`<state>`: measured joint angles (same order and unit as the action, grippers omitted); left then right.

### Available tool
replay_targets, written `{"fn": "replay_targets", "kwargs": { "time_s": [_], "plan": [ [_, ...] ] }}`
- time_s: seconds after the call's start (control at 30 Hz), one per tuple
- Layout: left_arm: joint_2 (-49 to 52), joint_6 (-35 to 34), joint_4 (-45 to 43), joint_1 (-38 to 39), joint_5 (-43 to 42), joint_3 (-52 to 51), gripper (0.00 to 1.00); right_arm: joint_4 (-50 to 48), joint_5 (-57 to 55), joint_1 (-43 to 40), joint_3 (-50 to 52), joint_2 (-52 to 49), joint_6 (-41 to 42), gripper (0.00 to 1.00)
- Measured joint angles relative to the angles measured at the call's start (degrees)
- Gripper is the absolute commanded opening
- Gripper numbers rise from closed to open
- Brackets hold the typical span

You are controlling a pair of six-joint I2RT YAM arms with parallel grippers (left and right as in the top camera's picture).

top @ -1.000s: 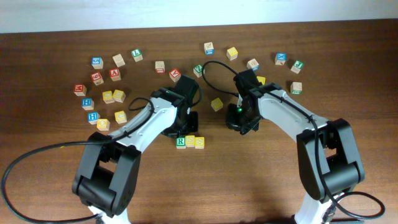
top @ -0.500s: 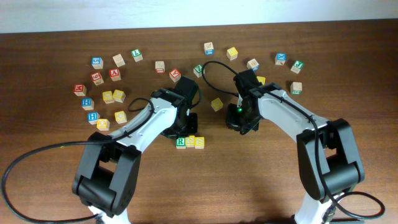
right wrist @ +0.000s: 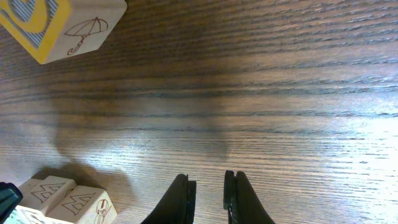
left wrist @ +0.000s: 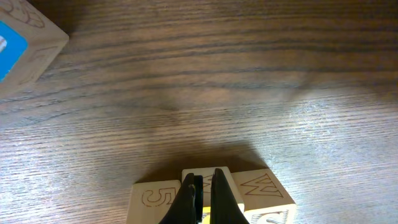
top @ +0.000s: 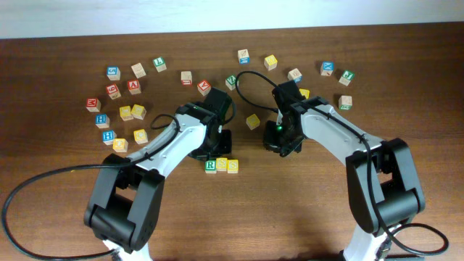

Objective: Spell out RSS

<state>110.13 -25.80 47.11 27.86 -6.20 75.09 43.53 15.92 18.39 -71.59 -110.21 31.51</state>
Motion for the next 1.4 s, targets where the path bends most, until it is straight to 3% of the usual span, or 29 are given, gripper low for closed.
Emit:
{"fn": "replay_targets", "kwargs": {
  "time_s": [1.4],
  "plan": [
    [0.0,1.6,1.5,0.0,-4.1,-0.1,0.0,0.0,0.0,0.0,0.0,0.0,0.0,0.11]
  ]
}}
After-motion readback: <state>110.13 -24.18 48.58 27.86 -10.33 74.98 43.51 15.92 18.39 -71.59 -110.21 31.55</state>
